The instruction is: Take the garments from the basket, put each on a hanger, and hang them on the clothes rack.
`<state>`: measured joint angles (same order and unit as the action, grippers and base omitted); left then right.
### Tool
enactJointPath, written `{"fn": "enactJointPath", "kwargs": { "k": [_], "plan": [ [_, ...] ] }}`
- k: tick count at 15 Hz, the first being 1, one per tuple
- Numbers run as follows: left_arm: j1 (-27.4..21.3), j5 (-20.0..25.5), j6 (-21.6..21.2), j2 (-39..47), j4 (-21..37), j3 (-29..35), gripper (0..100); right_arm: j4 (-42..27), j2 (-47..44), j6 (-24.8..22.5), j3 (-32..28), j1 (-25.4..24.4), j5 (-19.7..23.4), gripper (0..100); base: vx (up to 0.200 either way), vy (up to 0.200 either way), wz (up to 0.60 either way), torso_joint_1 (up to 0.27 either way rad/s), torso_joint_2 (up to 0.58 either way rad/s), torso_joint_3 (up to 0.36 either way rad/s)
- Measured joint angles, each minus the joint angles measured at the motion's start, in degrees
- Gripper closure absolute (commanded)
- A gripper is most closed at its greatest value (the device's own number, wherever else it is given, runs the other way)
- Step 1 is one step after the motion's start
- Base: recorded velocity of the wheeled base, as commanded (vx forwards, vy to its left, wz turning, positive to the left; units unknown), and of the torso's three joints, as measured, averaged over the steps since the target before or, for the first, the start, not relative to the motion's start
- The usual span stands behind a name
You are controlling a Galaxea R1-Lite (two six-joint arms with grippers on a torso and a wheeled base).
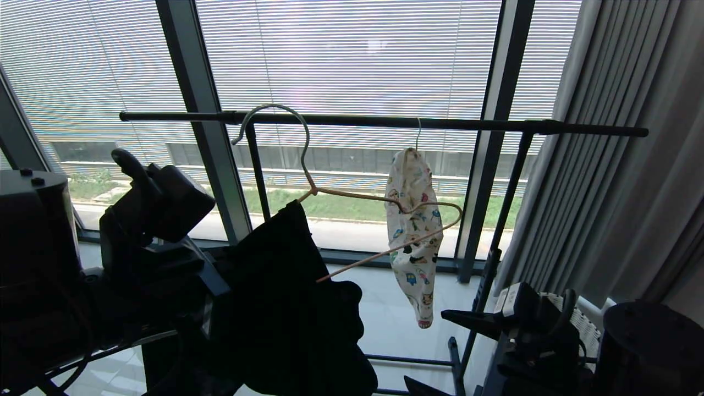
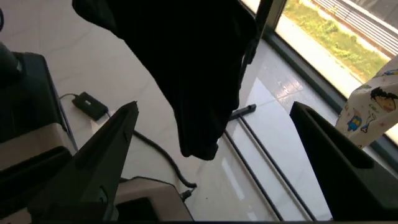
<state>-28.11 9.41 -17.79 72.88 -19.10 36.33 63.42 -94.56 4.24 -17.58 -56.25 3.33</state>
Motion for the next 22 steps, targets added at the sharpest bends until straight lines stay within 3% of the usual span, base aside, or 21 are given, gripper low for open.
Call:
{"fn": "enactJointPath", "kwargs": {
  "k": [3,9,22],
  "plan": [
    [-0.02,-0.35,0.05,0.61,-1.06,0.29,100,0.05,-5.88,6.92,-8.02,-0.43,-7.79,0,0.000,0.000,0.00,0.000,0.00,0.000],
    [-0.52,-0.38,-0.02,1.74,-1.65,1.40,100,0.11,-14.14,9.98,-15.80,-0.54,-16.71,0,0.000,0.000,0.00,0.000,0.00,0.000],
    [-2.07,-1.94,0.05,2.10,-1.61,2.39,100,0.13,-18.27,7.88,-15.77,-5.38,-17.14,0,0.000,0.000,0.00,0.000,0.00,0.000]
  ]
}}
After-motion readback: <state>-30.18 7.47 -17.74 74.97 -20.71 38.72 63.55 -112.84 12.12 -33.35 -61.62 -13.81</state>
